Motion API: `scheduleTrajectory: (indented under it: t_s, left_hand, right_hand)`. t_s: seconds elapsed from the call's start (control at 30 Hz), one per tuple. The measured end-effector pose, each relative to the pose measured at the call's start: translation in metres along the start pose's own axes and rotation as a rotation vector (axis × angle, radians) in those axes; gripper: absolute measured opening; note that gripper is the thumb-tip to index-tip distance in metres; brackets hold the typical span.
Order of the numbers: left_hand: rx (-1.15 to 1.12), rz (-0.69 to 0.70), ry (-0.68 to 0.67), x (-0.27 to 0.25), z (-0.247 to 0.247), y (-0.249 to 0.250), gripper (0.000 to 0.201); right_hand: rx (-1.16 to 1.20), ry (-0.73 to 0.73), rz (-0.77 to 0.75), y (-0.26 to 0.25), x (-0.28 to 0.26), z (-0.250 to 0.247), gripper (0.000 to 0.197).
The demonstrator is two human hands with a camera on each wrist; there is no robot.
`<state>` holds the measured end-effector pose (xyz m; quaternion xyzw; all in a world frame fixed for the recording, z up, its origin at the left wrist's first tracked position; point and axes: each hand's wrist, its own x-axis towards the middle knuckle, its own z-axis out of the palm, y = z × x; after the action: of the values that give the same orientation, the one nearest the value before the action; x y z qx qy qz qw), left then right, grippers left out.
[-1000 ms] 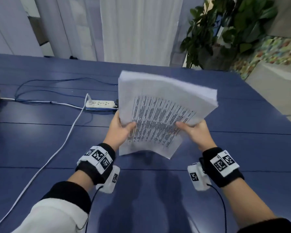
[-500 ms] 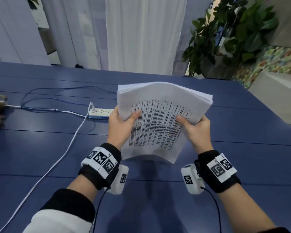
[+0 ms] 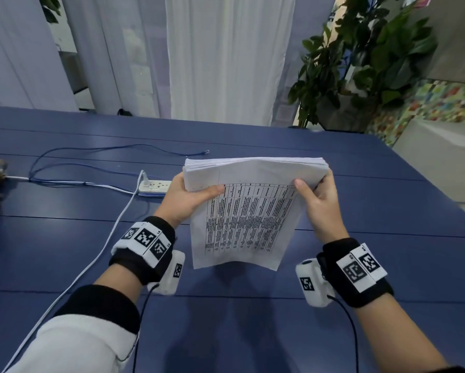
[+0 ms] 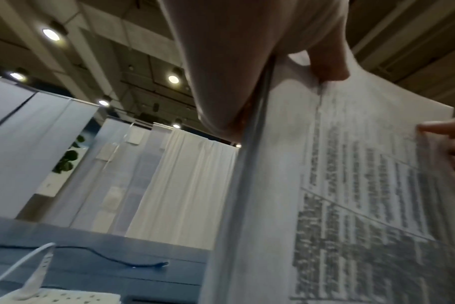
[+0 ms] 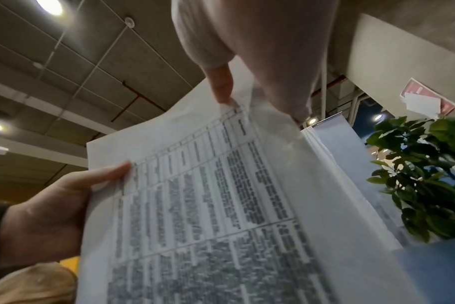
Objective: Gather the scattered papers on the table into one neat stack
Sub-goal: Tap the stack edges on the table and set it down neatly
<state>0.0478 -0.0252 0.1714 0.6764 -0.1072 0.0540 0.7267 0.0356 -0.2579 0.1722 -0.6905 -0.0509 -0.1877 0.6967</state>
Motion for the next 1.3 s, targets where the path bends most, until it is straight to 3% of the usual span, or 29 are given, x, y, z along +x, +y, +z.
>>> scheduleTrajectory:
  t_s: [0.1, 0.23, 0.33, 0.47, 0.57, 0.63, 0.77, 0.87, 1.0, 1.2, 1.3]
  left_hand:
    - [0.045, -0.001, -0.022, -0.003, 0.009, -0.004, 0.027]
    - [0.105, 0.098, 0.14, -0.003, 0.016, -0.003, 0.022]
    - [0.082, 0.139, 0.173, 0.0, 0.015, 0.003, 0.015]
    - [0.065, 0.025, 0.073, -0.006, 0.009, -0.009, 0.022]
    - [0.058, -0.007, 0.005, -0.007, 0.011, -0.016, 0.026]
    - [0.046, -0.007, 0.041, -0.004, 0.014, -0.017, 0.023]
    - [0.031, 0.035, 0.115, 0.0, 0.023, -0.019, 0.017]
    - [0.027, 0.054, 0.139, -0.002, 0.026, -0.021, 0.017]
    - [0.008, 0.055, 0.137, -0.004, 0.024, -0.021, 0.018]
    - [-0.025, 0.029, 0.174, -0.004, 0.029, -0.013, 0.019]
    - [-0.003, 0.106, 0.182, -0.001, 0.029, 0.002, 0.01]
  right_hand:
    - [0.039, 0.055, 0.023, 0.002, -0.001, 0.009, 0.03]
    - [0.069, 0.116, -0.028, -0.007, 0.0, 0.019, 0.031]
    - [0.051, 0.126, -0.109, -0.017, 0.007, 0.02, 0.032]
    - [-0.064, 0.108, -0.043, -0.008, 0.003, 0.012, 0.03]
    - [-0.163, 0.116, -0.05, -0.009, 0.002, 0.002, 0.043]
    - [-0.345, 0.125, -0.124, -0.017, 0.003, 0.0, 0.056]
    - [-1.037, 0.203, -0.48, -0.036, 0.005, 0.015, 0.071]
    - [-1.28, 0.027, -0.717, -0.042, 0.003, 0.036, 0.067]
    - [-1.44, -0.261, -0.753, -0.025, 0.004, 0.048, 0.058]
    - [-1.402, -0.262, -0.804, -0.022, 0.011, 0.047, 0.049]
    - [-1.39, -0.26, -0.827, -0.021, 0.014, 0.047, 0.045]
